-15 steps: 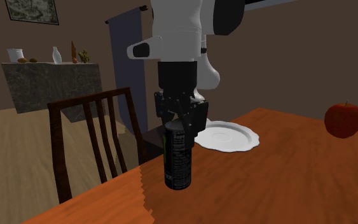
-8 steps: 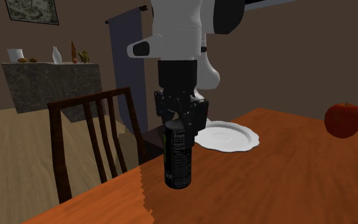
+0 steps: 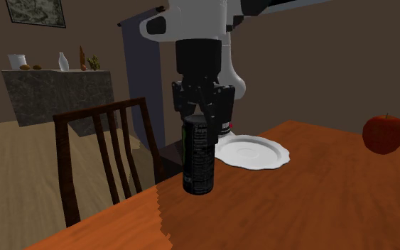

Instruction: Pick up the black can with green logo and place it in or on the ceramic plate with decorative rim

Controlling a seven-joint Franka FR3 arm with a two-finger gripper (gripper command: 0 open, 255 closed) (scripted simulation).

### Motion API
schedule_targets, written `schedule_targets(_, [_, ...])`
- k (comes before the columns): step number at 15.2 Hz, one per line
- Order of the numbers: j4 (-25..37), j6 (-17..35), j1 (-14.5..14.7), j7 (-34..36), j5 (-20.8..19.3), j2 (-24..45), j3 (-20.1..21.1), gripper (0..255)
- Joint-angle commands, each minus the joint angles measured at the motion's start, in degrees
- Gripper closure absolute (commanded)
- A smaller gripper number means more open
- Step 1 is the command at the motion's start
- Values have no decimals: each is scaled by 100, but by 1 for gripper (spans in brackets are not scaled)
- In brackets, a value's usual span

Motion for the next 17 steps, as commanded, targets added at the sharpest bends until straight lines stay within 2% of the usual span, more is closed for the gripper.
schedule_targets(1, [137, -154, -3, -11, 9, -20, 0, 255])
schedule_targets(8, [615, -671, 2, -21, 29, -62, 8, 255])
schedule_targets(17, [-1334, -592, 120, 3, 777, -2065, 110, 255])
